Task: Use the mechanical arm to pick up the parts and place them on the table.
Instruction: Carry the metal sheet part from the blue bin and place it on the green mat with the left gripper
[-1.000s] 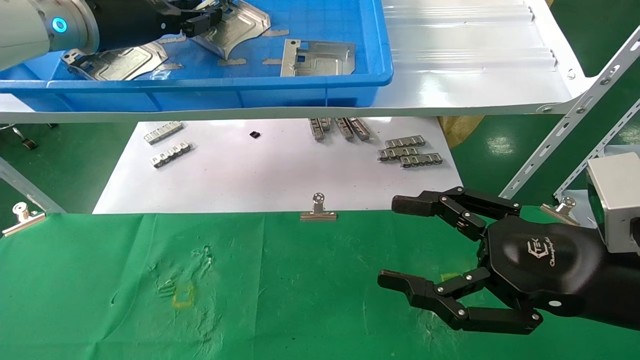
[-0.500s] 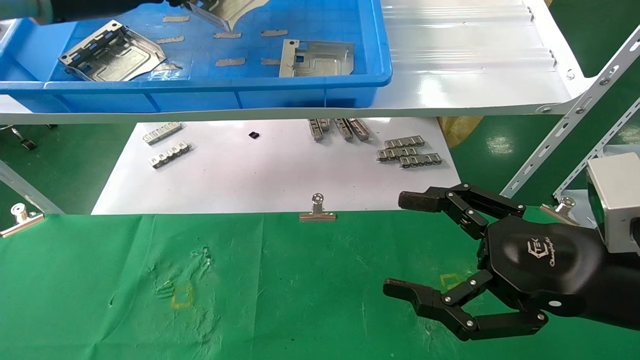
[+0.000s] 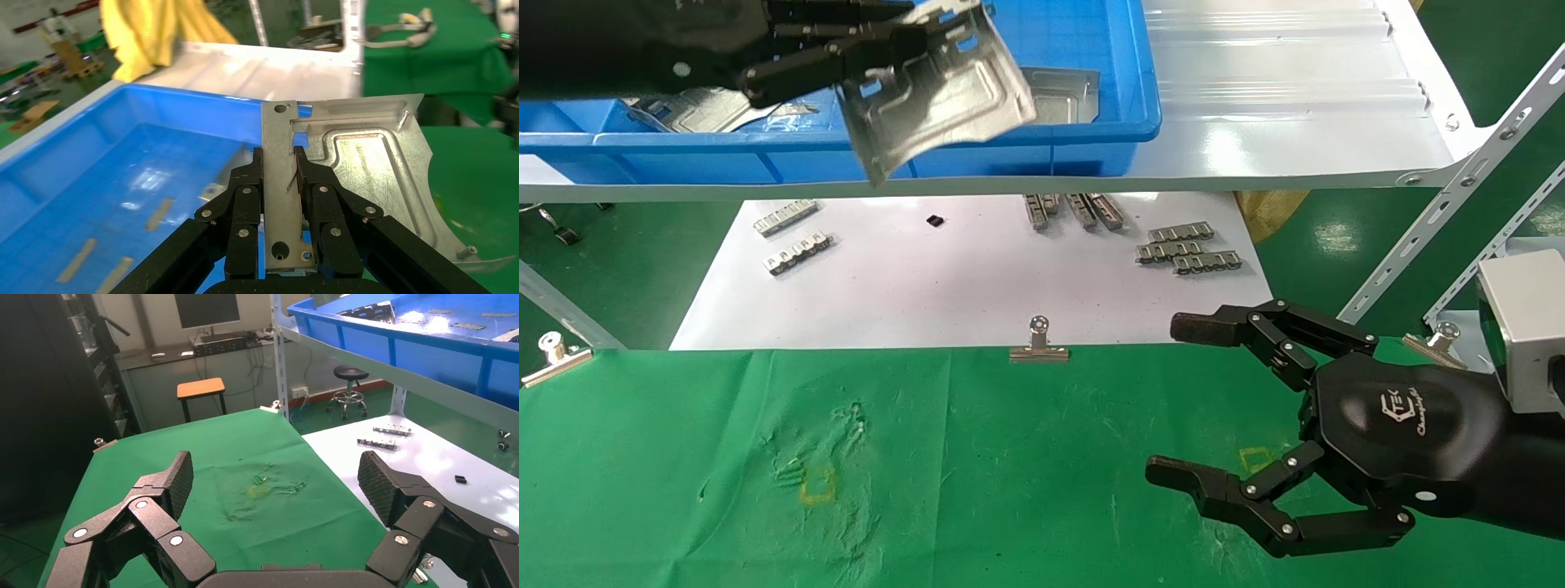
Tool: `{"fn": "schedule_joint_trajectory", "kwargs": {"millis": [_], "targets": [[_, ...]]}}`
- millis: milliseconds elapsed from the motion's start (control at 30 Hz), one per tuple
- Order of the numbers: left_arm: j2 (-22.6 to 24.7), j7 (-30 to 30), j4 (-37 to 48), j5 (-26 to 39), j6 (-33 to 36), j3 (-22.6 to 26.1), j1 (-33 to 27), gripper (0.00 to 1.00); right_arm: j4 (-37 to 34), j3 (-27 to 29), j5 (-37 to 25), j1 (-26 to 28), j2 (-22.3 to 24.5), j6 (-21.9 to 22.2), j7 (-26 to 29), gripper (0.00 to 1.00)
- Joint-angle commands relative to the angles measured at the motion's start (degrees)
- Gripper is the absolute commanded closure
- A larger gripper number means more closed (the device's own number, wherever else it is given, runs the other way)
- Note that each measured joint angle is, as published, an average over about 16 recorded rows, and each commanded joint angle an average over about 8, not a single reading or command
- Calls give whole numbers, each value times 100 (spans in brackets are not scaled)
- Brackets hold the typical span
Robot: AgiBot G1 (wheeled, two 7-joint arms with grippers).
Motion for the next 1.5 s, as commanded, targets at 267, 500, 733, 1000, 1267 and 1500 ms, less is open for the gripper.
{"fn": "schedule_joint_trajectory", "kwargs": {"millis": [267, 500, 733, 1000, 1267, 1500], "targets": [[-938, 54, -1997, -1032, 297, 560, 1073, 100, 0, 0, 0, 0, 0, 0, 0, 0], [-1950, 250, -3281, -1792, 197, 1358, 1946, 100, 0, 0, 0, 0, 0, 0, 0, 0], [-2133, 1830, -3093, -1134, 111, 2071, 2372, 100, 0, 0, 0, 0, 0, 0, 0, 0], [-1937, 3016, -2188, -789, -26, 2351, 2524, 100, 0, 0, 0, 0, 0, 0, 0, 0], [-1701, 3409, -1577, -757, -225, 2354, 2487, 44, 0, 0, 0, 0, 0, 0, 0, 0], [-1507, 3626, -1163, -726, -334, 2355, 2449, 0, 0, 0, 0, 0, 0, 0, 0, 0]]}}
